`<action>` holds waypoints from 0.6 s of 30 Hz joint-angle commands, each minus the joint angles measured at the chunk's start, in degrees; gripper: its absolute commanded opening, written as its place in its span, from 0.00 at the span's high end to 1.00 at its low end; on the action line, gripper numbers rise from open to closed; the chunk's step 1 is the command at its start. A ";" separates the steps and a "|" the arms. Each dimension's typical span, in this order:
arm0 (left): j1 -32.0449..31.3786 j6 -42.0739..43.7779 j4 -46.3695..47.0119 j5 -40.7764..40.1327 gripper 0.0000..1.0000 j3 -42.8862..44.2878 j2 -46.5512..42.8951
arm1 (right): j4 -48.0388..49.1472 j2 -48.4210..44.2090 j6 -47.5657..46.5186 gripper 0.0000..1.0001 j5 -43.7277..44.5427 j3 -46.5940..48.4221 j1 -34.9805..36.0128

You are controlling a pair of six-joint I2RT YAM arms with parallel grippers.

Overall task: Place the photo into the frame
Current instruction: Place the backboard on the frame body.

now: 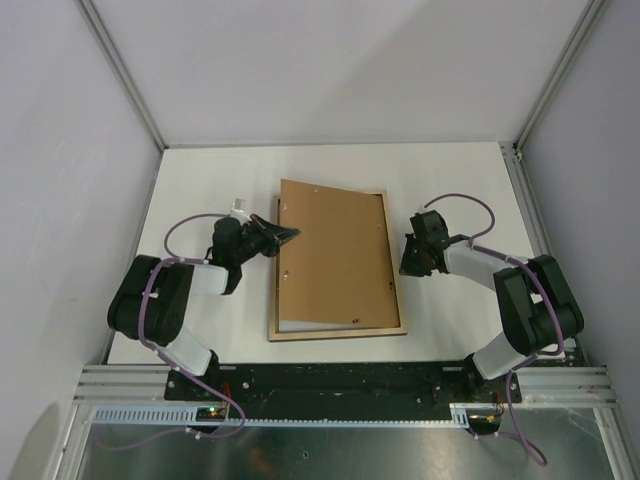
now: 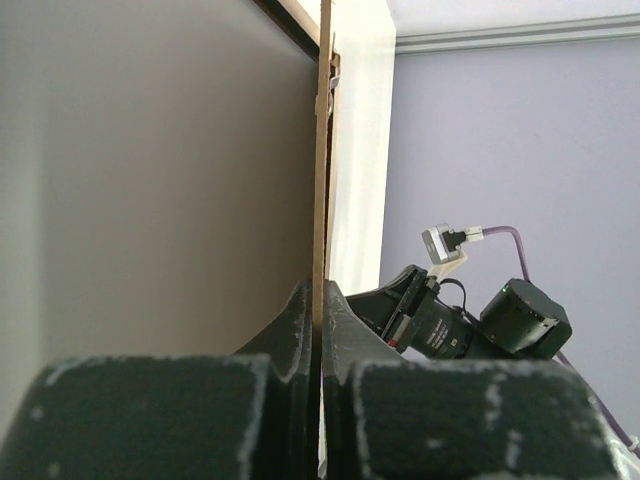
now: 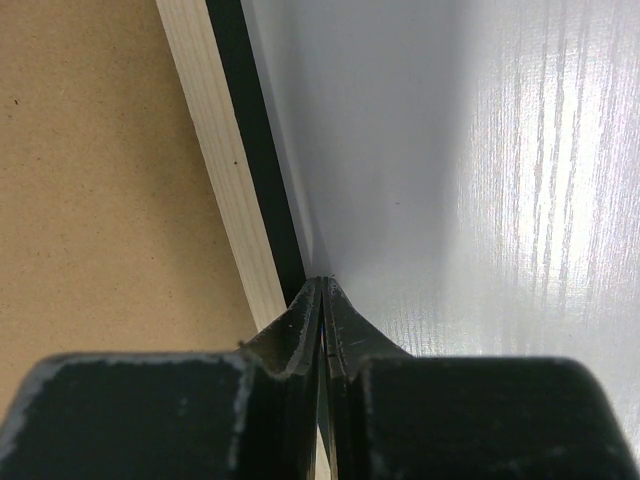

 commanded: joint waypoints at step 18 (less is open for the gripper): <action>-0.79 22.87 -32.26 -3.88 0.38 15.22 -3.33 | 2.19 0.23 0.78 0.95 -0.79 -0.19 0.41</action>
